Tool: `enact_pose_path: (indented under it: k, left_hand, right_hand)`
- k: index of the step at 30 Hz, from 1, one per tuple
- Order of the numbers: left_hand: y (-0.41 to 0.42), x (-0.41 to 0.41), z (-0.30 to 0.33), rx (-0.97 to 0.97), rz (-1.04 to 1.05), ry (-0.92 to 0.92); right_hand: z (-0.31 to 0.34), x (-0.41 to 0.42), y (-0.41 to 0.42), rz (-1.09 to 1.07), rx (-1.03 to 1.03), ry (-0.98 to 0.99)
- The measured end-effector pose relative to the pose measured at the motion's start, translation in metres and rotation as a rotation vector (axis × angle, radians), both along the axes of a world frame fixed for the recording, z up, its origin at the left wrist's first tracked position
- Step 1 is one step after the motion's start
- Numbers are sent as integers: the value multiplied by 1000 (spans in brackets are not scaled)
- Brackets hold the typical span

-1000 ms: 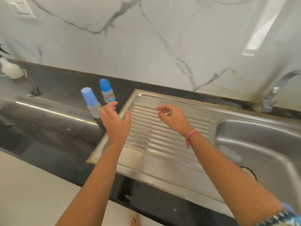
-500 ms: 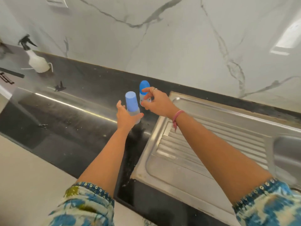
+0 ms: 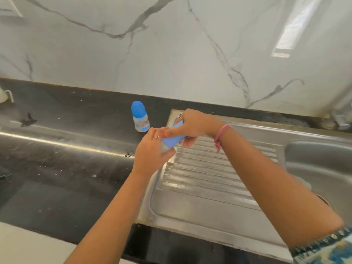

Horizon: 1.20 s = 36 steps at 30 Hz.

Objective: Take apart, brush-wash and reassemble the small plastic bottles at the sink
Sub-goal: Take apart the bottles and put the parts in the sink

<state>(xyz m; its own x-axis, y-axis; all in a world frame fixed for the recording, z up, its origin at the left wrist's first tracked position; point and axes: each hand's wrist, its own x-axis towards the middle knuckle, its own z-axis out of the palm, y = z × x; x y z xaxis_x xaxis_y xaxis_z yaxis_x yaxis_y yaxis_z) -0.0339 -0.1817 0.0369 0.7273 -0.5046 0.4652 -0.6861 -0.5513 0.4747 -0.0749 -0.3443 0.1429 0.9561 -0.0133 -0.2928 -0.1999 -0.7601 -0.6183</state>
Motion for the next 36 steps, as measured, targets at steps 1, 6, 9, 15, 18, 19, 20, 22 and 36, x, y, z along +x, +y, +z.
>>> enact_pose_path:
  k: [1,6,9,15,18,19,20,22,36]
  left_hand:
    - [-9,-7,8,48,-66,82]
    - [-61,-43,24,175,-350,451]
    - [-100,-66,28,205,-436,456]
    - [-193,-138,30,326,-449,56]
    - [-245,-182,30,297,-485,98]
    - [-259,-193,31,284,-494,172]
    - [-275,-206,32,254,-516,306]
    - [-304,-229,31,116,-610,794]
    - [-406,-312,-33,37,-240,1503]
  right_hand:
    - [2,-13,-12,38,-38,-38]
    - [-4,-84,-76,204,-72,-158]
    - [-6,-126,-115,147,43,-178]
    - [-9,-210,-206,-255,235,269]
    - [-13,-257,-258,-190,170,89]
    - [-12,-270,-272,-130,114,16]
    - [-12,-286,-289,-48,23,-60]
    - [-9,-314,-326,74,-147,-275]
    - [-162,-407,-487,-390,-202,409]
